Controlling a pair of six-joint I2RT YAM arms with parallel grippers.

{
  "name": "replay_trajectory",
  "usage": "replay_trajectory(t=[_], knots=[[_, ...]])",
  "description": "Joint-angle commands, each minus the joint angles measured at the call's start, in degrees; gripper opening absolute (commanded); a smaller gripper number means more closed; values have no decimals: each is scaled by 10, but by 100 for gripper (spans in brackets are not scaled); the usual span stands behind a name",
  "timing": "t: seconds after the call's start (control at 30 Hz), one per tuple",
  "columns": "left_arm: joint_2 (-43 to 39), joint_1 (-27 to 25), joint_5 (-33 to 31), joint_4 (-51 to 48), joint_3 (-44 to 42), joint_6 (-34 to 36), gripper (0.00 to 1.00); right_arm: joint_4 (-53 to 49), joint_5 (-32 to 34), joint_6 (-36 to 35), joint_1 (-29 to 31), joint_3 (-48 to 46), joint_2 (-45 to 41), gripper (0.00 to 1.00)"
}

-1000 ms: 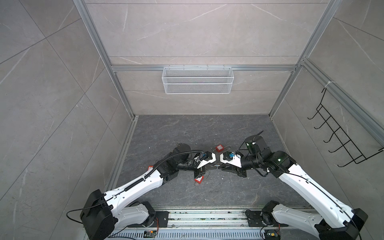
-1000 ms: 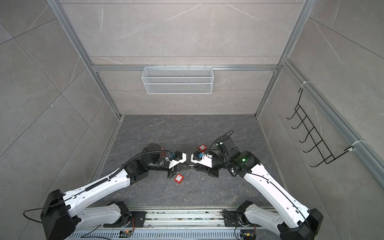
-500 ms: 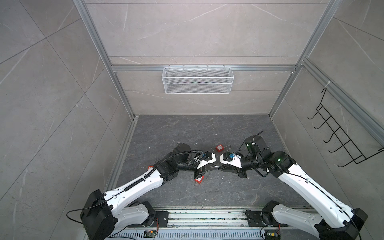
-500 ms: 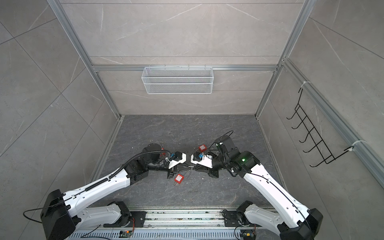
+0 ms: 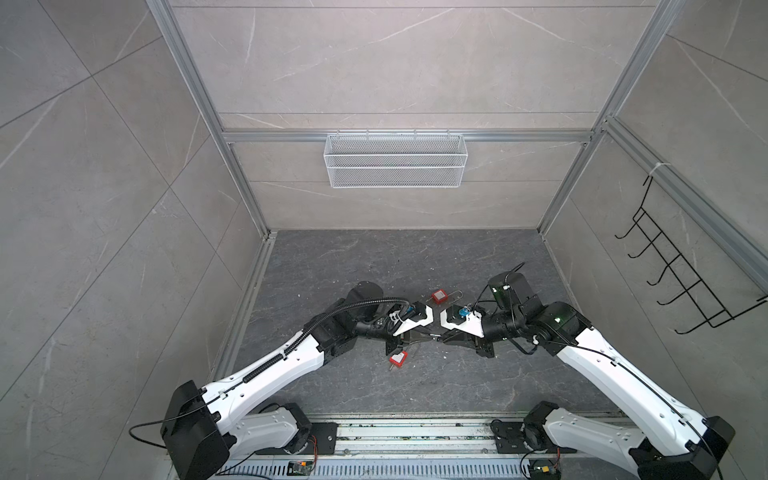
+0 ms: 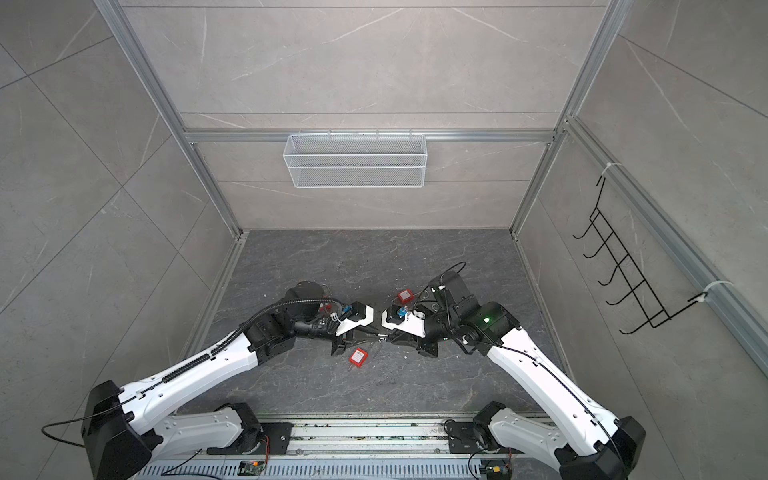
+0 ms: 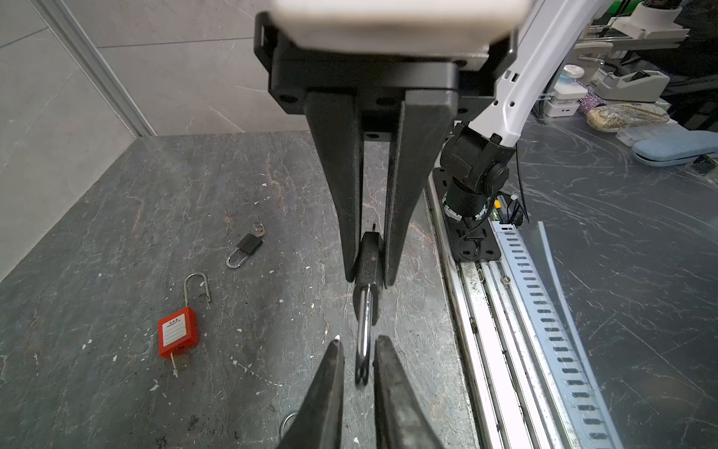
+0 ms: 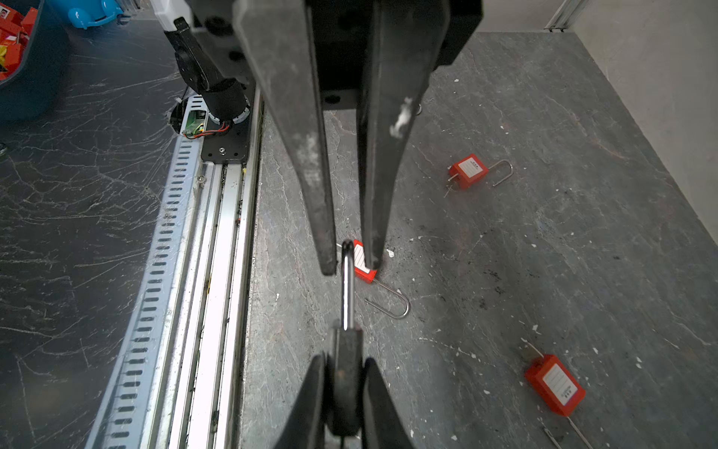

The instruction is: Lock with the key

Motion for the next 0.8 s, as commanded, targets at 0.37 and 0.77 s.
replay_trajectory(t=[0.37,0.77], knots=[[17,-1,37,-4,22,7,0,4,-25,0,4,16,3,1],[26,-3,51,39,18,-12,0,83,-103,48,4,0,8,0]])
